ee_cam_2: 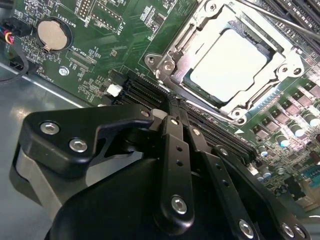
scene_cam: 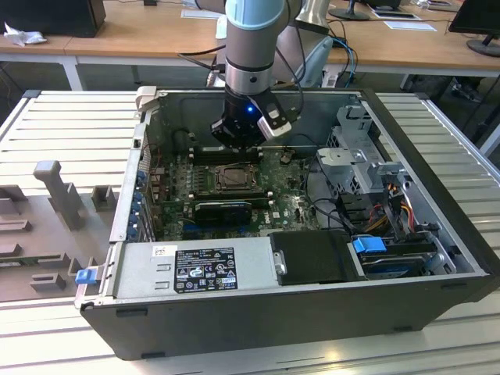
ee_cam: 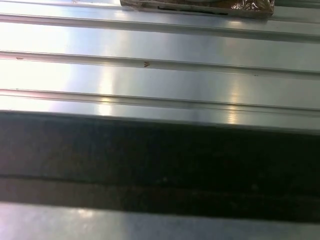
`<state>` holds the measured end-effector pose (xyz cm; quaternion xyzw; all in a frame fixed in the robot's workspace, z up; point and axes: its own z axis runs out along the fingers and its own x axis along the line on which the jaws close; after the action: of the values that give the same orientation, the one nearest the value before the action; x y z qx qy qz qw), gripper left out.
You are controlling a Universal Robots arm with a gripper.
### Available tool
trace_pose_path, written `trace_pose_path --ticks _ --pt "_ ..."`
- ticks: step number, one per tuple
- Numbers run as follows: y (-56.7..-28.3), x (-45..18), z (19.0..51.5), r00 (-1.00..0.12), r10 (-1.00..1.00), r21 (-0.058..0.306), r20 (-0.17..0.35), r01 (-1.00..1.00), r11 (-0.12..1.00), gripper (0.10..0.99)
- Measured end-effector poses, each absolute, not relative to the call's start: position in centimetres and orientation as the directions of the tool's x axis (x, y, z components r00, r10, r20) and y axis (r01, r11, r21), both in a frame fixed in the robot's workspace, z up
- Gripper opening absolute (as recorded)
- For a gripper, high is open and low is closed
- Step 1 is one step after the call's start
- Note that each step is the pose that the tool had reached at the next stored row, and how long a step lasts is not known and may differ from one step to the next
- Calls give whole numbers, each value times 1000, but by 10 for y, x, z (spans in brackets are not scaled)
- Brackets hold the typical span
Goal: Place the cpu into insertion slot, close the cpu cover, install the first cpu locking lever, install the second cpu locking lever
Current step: 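Install the first cpu locking lever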
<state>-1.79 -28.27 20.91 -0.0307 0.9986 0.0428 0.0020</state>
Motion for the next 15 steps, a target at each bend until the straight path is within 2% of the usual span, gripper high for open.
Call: trace_pose_path --ticks 15 --pt "-285 -18 203 -998 -60 87 -7 -60 994 106"
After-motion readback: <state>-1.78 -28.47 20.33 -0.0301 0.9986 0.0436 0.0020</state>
